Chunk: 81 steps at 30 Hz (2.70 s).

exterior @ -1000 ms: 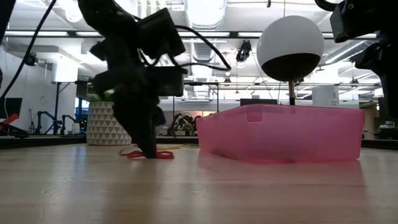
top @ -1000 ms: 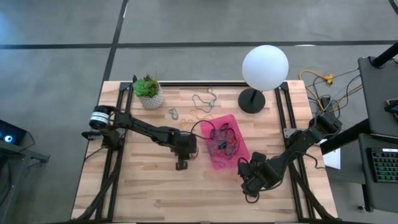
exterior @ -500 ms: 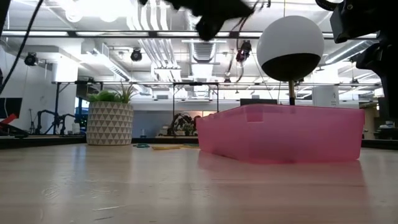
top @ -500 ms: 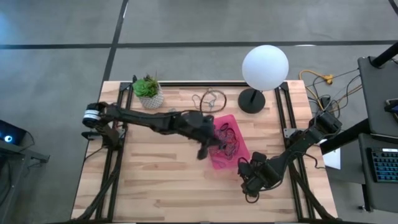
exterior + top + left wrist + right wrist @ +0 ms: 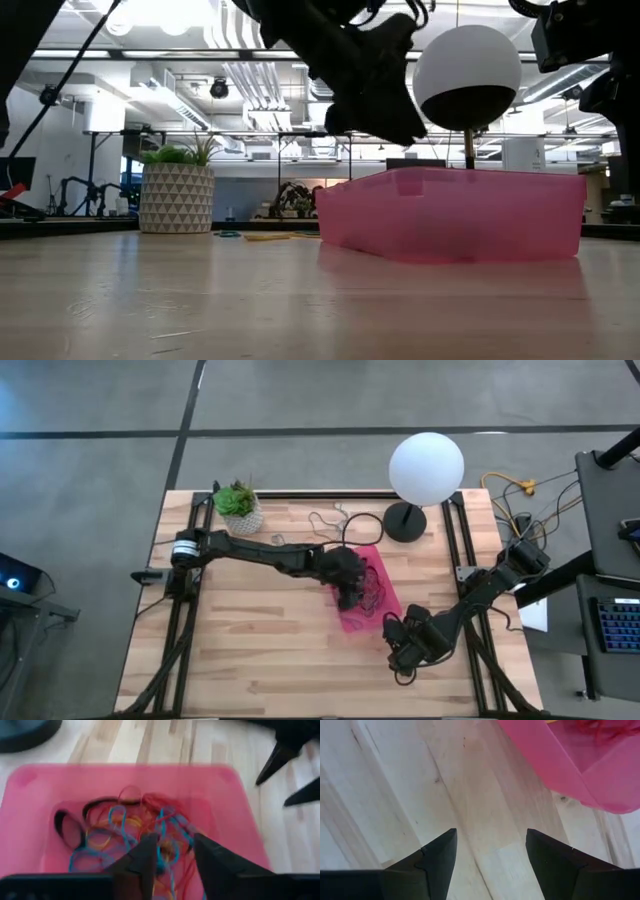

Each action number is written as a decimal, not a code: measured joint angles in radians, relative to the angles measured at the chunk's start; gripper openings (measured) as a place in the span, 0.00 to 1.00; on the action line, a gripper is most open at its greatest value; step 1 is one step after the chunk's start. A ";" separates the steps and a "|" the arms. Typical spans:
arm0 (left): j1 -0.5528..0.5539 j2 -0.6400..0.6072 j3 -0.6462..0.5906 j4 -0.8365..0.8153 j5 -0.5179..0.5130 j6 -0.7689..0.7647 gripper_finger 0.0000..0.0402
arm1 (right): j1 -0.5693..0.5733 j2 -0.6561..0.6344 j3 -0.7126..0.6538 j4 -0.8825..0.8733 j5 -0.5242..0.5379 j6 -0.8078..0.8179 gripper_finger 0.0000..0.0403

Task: Pick and place rubber bands into bin
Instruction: Put the blue rubber band into the pink bin

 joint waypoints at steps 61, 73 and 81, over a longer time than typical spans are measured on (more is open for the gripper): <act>-0.042 -0.889 -0.689 -0.360 -0.399 -0.949 0.46 | -1.100 0.488 0.871 -0.123 -0.198 -0.764 0.56; 0.134 -0.912 -0.689 -0.515 -0.476 -0.639 0.46 | -1.257 0.722 1.139 -0.299 -0.300 -0.330 0.55; 0.159 -0.911 -0.689 -0.514 -0.476 -0.409 0.45 | -1.219 0.747 1.167 -0.344 -0.116 -0.170 0.47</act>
